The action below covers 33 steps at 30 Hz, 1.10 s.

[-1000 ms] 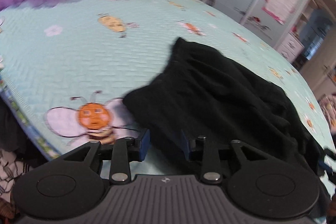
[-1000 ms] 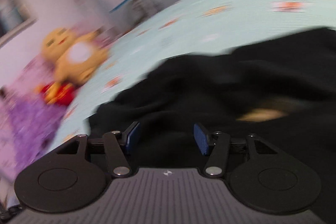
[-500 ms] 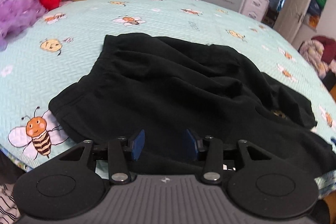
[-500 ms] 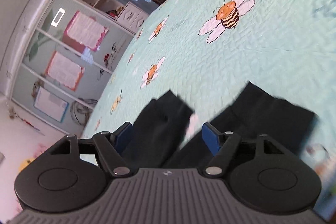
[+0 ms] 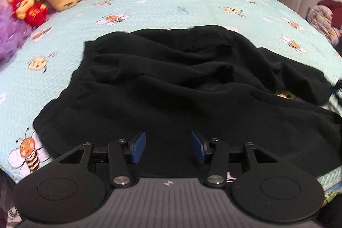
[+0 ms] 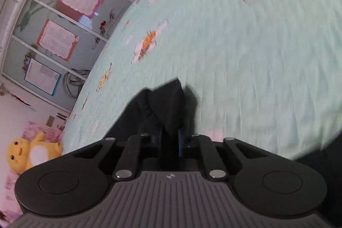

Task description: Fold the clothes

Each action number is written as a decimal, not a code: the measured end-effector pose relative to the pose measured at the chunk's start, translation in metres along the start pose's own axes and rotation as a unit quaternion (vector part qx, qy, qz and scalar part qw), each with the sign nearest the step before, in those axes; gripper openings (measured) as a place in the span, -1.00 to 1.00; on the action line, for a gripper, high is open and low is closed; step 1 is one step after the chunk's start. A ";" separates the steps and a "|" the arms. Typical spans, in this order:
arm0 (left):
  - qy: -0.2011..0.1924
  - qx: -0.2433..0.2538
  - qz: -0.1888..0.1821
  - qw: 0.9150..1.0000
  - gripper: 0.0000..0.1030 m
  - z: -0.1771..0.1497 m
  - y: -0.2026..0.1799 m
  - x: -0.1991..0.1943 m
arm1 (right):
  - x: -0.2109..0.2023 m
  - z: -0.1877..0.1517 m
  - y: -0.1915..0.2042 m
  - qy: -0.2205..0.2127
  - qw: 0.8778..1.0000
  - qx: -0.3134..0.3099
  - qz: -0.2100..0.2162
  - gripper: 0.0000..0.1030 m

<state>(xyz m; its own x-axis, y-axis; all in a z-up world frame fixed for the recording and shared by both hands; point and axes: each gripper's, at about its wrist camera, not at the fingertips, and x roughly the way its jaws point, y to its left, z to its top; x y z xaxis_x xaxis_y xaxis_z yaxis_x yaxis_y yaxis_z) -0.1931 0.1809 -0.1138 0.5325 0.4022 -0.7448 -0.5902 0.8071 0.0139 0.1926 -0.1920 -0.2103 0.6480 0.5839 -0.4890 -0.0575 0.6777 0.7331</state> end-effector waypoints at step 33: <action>0.016 -0.212 0.081 0.974 0.18 -0.041 0.174 0.001 | -0.213 -0.096 -0.081 -0.013 0.996 0.082 -0.035 0.03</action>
<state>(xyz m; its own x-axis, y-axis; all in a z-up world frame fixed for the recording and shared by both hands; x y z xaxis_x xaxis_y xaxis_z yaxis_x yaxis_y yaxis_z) -0.3203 0.3043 -0.1396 0.3966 0.4894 -0.7767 -0.8657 0.4809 -0.1390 -0.0137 -0.3285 -0.2113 0.6650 0.5255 -0.5308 0.1110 0.6332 0.7660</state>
